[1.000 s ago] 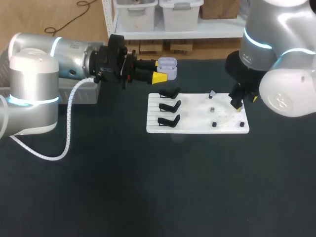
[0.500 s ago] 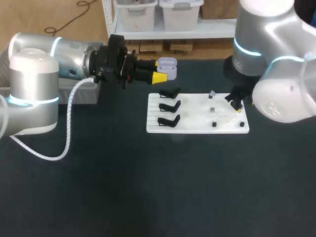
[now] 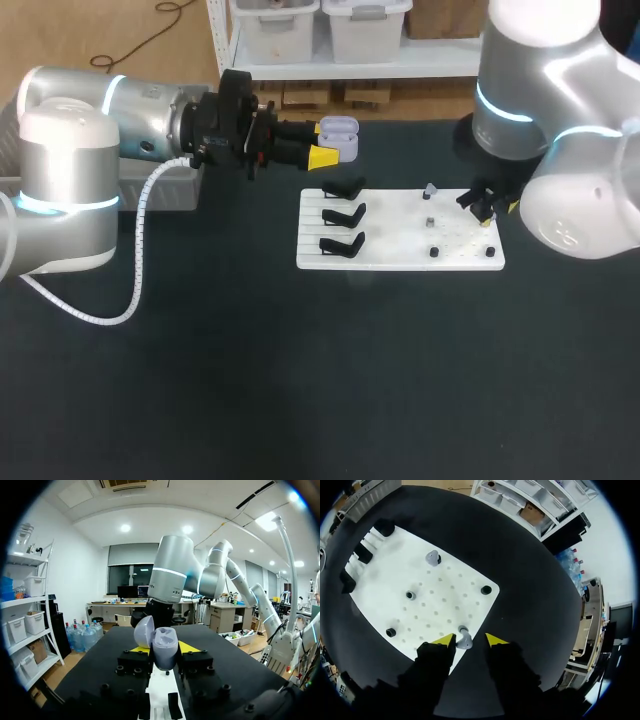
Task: Pick up each earbud case from the left stands, insert the matching earbuds, close the lid, and place the case in the box.
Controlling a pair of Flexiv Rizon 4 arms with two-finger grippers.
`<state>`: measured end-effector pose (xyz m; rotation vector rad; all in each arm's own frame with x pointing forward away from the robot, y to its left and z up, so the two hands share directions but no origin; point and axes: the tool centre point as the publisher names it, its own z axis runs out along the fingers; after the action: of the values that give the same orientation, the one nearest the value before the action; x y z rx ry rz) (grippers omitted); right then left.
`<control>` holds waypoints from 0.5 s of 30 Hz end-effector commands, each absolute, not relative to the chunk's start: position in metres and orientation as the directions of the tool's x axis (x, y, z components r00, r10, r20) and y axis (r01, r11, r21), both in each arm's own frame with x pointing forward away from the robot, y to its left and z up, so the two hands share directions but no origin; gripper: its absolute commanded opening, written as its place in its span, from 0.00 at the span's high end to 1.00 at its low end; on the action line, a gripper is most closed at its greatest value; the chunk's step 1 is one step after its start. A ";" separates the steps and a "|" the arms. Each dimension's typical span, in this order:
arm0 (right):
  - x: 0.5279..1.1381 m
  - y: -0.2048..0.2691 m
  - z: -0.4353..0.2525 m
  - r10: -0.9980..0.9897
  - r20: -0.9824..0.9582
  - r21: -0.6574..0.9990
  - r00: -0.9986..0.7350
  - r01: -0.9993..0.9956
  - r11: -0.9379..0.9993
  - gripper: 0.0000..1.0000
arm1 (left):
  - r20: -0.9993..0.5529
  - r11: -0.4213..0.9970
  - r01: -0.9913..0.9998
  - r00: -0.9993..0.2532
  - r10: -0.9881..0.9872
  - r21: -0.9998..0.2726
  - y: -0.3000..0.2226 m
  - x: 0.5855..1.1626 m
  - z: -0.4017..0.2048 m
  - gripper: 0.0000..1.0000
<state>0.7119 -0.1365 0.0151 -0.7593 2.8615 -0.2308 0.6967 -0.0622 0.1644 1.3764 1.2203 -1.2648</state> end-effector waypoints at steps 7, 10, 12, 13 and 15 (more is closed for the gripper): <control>0.710 -0.135 0.012 -0.509 -0.126 -0.191 -0.852 -0.482 0.855 0.71 | -0.995 -0.130 0.991 0.001 0.095 -0.011 -0.062 0.696 0.164 1.00; 0.710 -0.135 0.012 -0.509 -0.123 -0.188 -0.852 -0.484 0.855 0.77 | -0.995 -0.130 0.991 0.001 0.095 -0.011 -0.062 0.696 0.164 1.00; 0.710 -0.135 0.011 -0.510 -0.122 -0.188 -0.851 -0.485 0.854 0.82 | -0.995 -0.130 0.991 0.001 0.095 -0.011 -0.062 0.696 0.164 1.00; 0.710 -0.135 0.011 -0.511 -0.121 -0.188 -0.851 -0.486 0.854 0.86 | -0.995 -0.130 0.991 0.001 0.095 -0.011 -0.062 0.696 0.164 1.00; 0.709 -0.135 0.011 -0.511 -0.121 -0.188 -0.851 -0.485 0.854 1.00 | -0.995 -0.130 0.991 0.001 0.095 -0.011 -0.062 0.696 0.164 1.00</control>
<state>0.7098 -0.1348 0.0112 -0.7757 2.8628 -0.2253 0.6967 -0.0622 0.1645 1.3764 1.2203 -1.2648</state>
